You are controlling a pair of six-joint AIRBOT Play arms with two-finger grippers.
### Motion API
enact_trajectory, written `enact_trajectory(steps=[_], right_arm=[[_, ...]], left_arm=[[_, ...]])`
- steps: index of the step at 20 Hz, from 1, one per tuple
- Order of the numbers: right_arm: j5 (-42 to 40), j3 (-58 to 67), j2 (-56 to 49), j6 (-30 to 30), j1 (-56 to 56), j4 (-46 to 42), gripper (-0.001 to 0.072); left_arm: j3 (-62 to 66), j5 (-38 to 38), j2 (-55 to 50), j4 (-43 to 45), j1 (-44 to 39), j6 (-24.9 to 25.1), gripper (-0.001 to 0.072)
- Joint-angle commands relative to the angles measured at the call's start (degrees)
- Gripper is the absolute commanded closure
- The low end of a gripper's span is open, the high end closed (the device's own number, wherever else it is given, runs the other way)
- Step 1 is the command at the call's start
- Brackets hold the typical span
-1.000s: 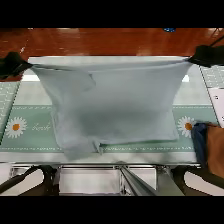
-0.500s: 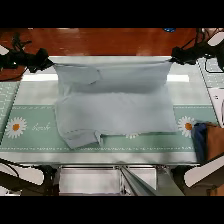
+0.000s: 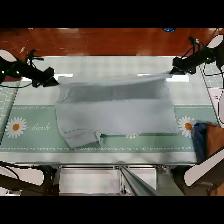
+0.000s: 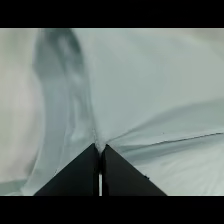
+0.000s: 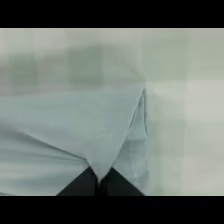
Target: Fold the shirts.
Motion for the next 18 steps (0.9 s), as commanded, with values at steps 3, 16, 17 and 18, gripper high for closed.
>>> enact_trajectory(steps=[3, 16, 17, 18], right_arm=[[5.35, -5.81, -0.20, -1.22, -0.02, -2.01, 0.0693], [4.48, -23.47, 14.05, -0.72, -7.34, -4.92, 0.0294], [-0.57, -30.80, 18.58, -1.79, -8.15, -3.45, 0.0294], [-5.79, -38.01, 22.97, -3.06, -8.70, -1.64, 0.0294]], left_arm=[[-13.90, 4.72, 1.95, 0.52, -1.92, 1.68, 0.0679], [-11.13, -11.43, 11.91, 4.44, 11.67, 3.52, 0.0202], [-16.48, -9.77, 15.13, 4.37, 13.35, 3.82, 0.0202], [-23.54, -7.23, 18.93, 4.22, 14.84, 3.85, 0.0202]])
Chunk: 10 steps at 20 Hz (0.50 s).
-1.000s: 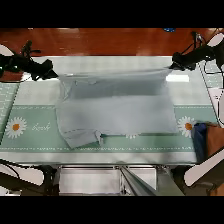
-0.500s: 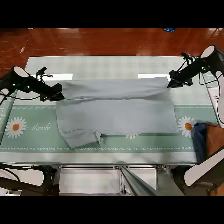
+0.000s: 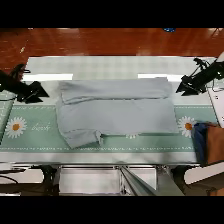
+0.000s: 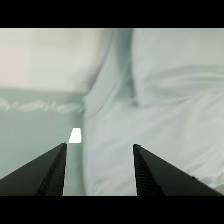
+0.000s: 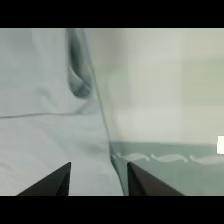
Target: Fold the shirts.
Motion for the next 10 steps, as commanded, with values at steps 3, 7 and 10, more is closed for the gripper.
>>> enact_trajectory(steps=[3, 7, 10], right_arm=[[-20.41, -31.95, 21.31, -7.02, -3.26, 11.37, 0.0294], [-21.66, -40.52, 29.22, -11.72, -3.21, 19.85, 0.0294], [-21.49, -40.72, 30.67, -11.96, -3.21, 21.75, 0.0294]], left_arm=[[-30.82, 6.78, 18.53, -7.10, 7.26, 5.49, 0.0202], [-46.86, 9.11, 27.65, -13.27, 7.80, 6.82, 0.0202], [-51.87, 11.15, 28.76, -18.12, 7.76, 7.10, 0.0202]])
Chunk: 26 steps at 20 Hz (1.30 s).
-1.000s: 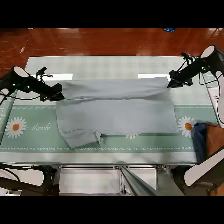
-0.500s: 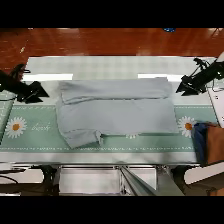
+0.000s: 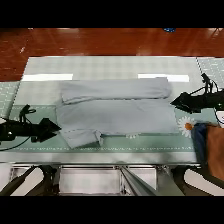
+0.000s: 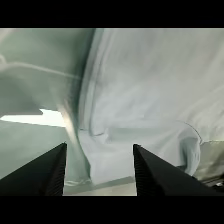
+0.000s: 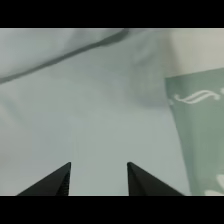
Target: Fold the shirts.
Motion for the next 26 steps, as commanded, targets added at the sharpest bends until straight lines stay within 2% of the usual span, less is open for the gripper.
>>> enact_trajectory(steps=[1, 4, 7, 10, 11, 12, 13, 14, 16, 18, 23, 26], right_arm=[[-1.31, -2.97, 3.13, -1.81, -0.15, 5.25, 0.0294], [-0.22, -2.97, 3.13, -2.69, -0.15, 7.65, 0.0294], [-0.55, -2.97, 3.13, -2.67, -0.15, 7.98, 0.0294], [0.24, -2.97, 3.13, -2.75, -0.15, 9.51, 0.0294], [0.61, -2.97, 3.15, -3.08, -0.28, 9.77, 0.0294], [1.05, -2.97, 3.32, -3.56, -1.29, 9.57, 0.0294], [1.79, -2.97, 3.50, -3.87, -3.39, 8.81, 0.0294], [3.06, -2.97, 3.63, -3.89, -5.90, 6.25, 0.0294], [7.39, -3.56, 3.67, -1.33, -10.01, -5.25, 0.0294], [7.45, -6.69, 3.65, 6.45, -11.23, -13.90, 0.0294], [6.45, -11.67, 1.36, 7.50, -11.21, -14.14, 0.0294], [5.73, -11.67, -1.49, 5.84, -11.21, -9.66, 0.0294]], left_arm=[[-7.98, 3.06, 2.99, -5.88, 0.39, 0.92, 0.0202], [-8.66, 3.58, 2.75, -5.86, -0.39, 0.46, 0.0202], [-10.12, 4.48, 2.75, -6.54, -5.66, -0.44, 0.0202], [-14.16, 11.08, 2.75, -11.34, -13.55, -0.44, 0.0205], [-14.71, 12.63, 2.75, -12.44, -15.76, -0.44, 0.0240], [-14.62, 12.90, 2.78, -12.41, -17.05, -0.37, 0.0419], [-14.36, 12.85, 2.80, -12.37, -17.38, -0.35, 0.0641], [-14.10, 12.83, 2.82, -12.37, -17.35, -0.24, 0.0679], [-13.60, 12.83, 2.82, -12.37, -17.35, -0.13, 0.0679], [-13.14, 12.83, 2.82, -12.41, -17.35, -0.17, 0.0679], [-12.98, 12.83, 2.82, -12.76, -17.40, -0.15, 0.0679], [-12.98, 13.00, 2.82, -12.79, -17.40, -0.15, 0.0679]])
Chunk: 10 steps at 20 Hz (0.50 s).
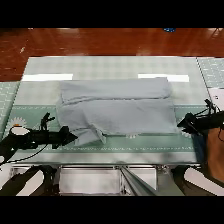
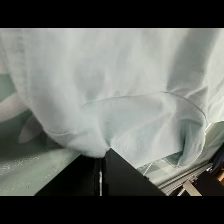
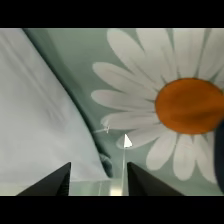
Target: Fold the shirts.
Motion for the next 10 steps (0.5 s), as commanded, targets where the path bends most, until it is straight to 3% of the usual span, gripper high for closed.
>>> enact_trajectory(steps=[1, 4, 5, 7, 8, 10], right_arm=[[-1.05, -0.79, -3.13, -0.96, -0.22, 3.56, 0.0295], [-3.23, -0.76, -6.67, -3.76, 2.49, 7.91, 0.0296], [-4.17, -0.76, -7.48, -5.75, 4.15, 10.16, 0.0334], [-3.89, 0.07, -7.43, -9.75, 5.62, 14.95, 0.0642], [-2.12, 1.46, -7.34, -11.87, 5.57, 17.20, 0.0693], [1.57, 6.01, -7.37, -12.44, 5.44, 17.84, 0.0693]], left_arm=[[0.07, 0.35, 0.02, -0.17, -0.04, 0.04, 0.0679], [0.07, 0.85, 0.02, -0.17, -0.04, 0.04, 0.0679], [0.13, 0.85, 0.02, -0.17, -0.04, 0.04, 0.0679], [1.84, 0.63, 0.02, -0.17, 0.02, 0.33, 0.0679], [3.91, 0.15, 0.02, -0.17, 0.02, 0.94, 0.0679], [9.38, -0.83, 0.00, -0.15, 0.00, 0.92, 0.0679]])
